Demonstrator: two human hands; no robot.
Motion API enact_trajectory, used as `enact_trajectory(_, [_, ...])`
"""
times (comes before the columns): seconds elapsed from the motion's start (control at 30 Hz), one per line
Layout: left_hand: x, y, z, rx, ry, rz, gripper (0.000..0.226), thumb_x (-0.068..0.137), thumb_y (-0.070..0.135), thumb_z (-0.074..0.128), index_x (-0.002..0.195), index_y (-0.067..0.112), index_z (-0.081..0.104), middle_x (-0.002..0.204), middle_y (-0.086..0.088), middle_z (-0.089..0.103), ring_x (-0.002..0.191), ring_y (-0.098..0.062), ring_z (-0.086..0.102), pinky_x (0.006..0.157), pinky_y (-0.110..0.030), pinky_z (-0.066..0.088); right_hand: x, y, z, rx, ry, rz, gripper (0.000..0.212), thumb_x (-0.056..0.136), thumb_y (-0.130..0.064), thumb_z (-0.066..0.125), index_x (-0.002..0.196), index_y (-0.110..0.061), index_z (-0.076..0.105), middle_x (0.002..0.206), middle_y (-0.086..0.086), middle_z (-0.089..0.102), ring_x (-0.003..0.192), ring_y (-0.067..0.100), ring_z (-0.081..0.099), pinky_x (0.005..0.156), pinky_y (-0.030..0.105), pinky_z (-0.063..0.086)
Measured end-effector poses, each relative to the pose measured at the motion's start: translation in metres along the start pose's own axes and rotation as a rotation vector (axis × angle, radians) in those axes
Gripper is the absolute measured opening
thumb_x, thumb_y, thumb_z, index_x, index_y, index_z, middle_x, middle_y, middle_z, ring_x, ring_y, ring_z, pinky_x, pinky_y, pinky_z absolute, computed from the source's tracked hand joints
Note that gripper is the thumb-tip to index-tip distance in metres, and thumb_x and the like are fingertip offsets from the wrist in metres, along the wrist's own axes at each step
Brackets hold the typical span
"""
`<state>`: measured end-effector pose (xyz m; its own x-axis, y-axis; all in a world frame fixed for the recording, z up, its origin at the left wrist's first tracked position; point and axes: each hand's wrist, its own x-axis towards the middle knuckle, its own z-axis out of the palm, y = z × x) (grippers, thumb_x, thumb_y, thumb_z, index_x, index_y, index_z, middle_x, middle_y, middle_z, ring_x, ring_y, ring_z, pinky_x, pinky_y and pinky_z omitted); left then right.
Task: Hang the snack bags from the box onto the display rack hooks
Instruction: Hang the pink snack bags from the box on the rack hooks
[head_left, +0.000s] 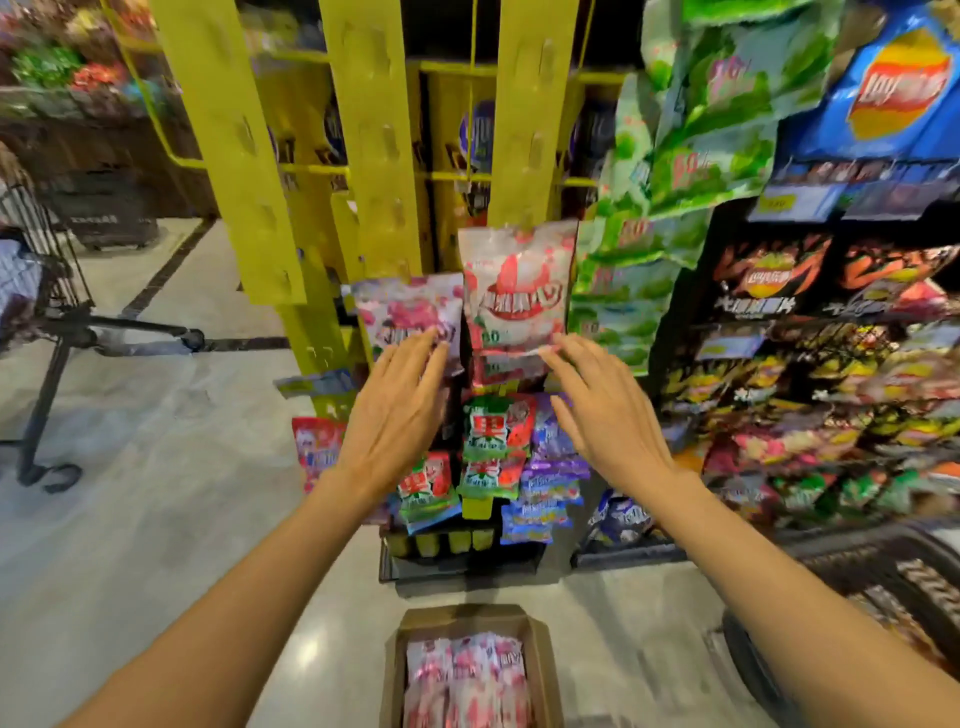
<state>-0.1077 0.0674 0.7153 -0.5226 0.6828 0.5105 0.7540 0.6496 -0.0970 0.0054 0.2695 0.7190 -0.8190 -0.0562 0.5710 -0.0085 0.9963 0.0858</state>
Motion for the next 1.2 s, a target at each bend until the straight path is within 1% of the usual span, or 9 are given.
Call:
enact_trajectory(0.13, [-0.052, 0.012, 0.060, -0.023, -0.111, 0.005, 0.045, 0.088, 0.018, 0.039, 0.122, -0.007, 0.056, 0.126, -0.024, 0.057, 0.114, -0.038, 0.057, 0.096, -0.048, 0.045, -0.062, -0.003, 0.061, 0.012, -0.170, 0.048, 0.049, 0.078, -0.012, 0.072, 0.123, 0.001, 0.058, 0.128, 0.019, 0.057, 0.117, 0.033, 0.056, 0.096, 0.042, 0.046])
enact_trajectory(0.37, [-0.158, 0.026, 0.196, -0.085, -0.307, -0.028, 0.042, 0.085, 0.014, 0.041, 0.117, -0.006, 0.059, 0.118, -0.022, 0.062, 0.108, -0.035, 0.061, 0.095, -0.042, 0.044, -0.175, -0.014, 0.198, 0.122, -0.343, 0.187, 0.041, 0.088, -0.018, 0.046, 0.123, 0.001, 0.057, 0.125, 0.020, 0.057, 0.118, 0.033, 0.052, 0.097, 0.041, 0.040])
enact_trajectory(0.5, [-0.238, 0.029, 0.284, -0.142, -0.462, -0.100, 0.037, 0.083, 0.007, 0.045, 0.112, -0.011, 0.058, 0.112, -0.028, 0.062, 0.101, -0.039, 0.062, 0.090, -0.044, 0.047, -0.245, -0.031, 0.287, 0.184, -0.496, 0.273, 0.041, 0.083, -0.006, 0.061, 0.122, 0.002, 0.055, 0.124, 0.022, 0.056, 0.115, 0.037, 0.054, 0.095, 0.045, 0.045])
enact_trajectory(0.6, [-0.302, 0.041, 0.348, -0.236, -0.596, -0.237, 0.040, 0.085, 0.002, 0.055, 0.122, -0.012, 0.052, 0.123, -0.030, 0.056, 0.109, -0.042, 0.058, 0.097, -0.046, 0.044, -0.306, -0.045, 0.356, 0.223, -0.608, 0.324, 0.044, 0.082, -0.005, 0.064, 0.124, 0.005, 0.054, 0.125, 0.026, 0.056, 0.114, 0.041, 0.055, 0.096, 0.049, 0.044])
enact_trajectory(0.7, [-0.357, 0.059, 0.398, -0.399, -0.672, -0.426, 0.041, 0.098, 0.023, 0.037, 0.134, 0.004, 0.045, 0.138, -0.018, 0.048, 0.125, -0.034, 0.046, 0.106, -0.038, 0.032, -0.361, -0.066, 0.413, 0.280, -0.734, 0.394, 0.041, 0.090, -0.006, 0.056, 0.129, 0.003, 0.049, 0.130, 0.025, 0.051, 0.120, 0.040, 0.049, 0.100, 0.045, 0.040])
enact_trajectory(0.8, [-0.410, 0.075, 0.450, -0.500, -0.679, -0.565, 0.039, 0.101, 0.036, 0.023, 0.121, 0.019, 0.052, 0.125, -0.006, 0.057, 0.107, -0.022, 0.053, 0.092, -0.029, 0.038, -0.410, -0.088, 0.461, 0.366, -0.862, 0.467, 0.040, 0.095, -0.010, 0.045, 0.133, 0.002, 0.044, 0.136, 0.022, 0.045, 0.127, 0.037, 0.041, 0.106, 0.044, 0.034])
enact_trajectory(0.9, [-0.455, 0.089, 0.491, -0.495, -0.856, -0.646, 0.031, 0.100, 0.022, 0.034, 0.123, 0.009, 0.050, 0.125, -0.015, 0.055, 0.107, -0.030, 0.053, 0.089, -0.039, 0.042, -0.456, -0.112, 0.498, 0.405, -1.011, 0.562, 0.039, 0.097, -0.015, 0.039, 0.131, 0.003, 0.046, 0.135, 0.022, 0.047, 0.125, 0.036, 0.044, 0.103, 0.039, 0.034])
enact_trajectory(1.07, [-0.496, 0.113, 0.529, -0.398, -1.149, -0.780, 0.055, 0.091, 0.012, 0.052, 0.140, 0.004, 0.028, 0.141, -0.018, 0.038, 0.126, -0.035, 0.041, 0.100, -0.043, 0.035, -0.508, -0.153, 0.536, 0.484, -1.181, 0.850, 0.038, 0.099, -0.022, 0.040, 0.129, 0.001, 0.045, 0.128, 0.024, 0.053, 0.119, 0.033, 0.049, 0.096, 0.033, 0.035])
enact_trajectory(1.2, [-0.521, 0.127, 0.558, -0.430, -1.186, -1.049, 0.054, 0.095, 0.011, 0.045, 0.142, -0.001, 0.021, 0.143, -0.022, 0.035, 0.129, -0.038, 0.039, 0.106, -0.046, 0.034, -0.520, -0.183, 0.549, 0.550, -1.108, 1.126, 0.046, 0.095, -0.029, 0.052, 0.130, 0.000, 0.047, 0.132, 0.017, 0.050, 0.126, 0.032, 0.044, 0.103, 0.035, 0.037])
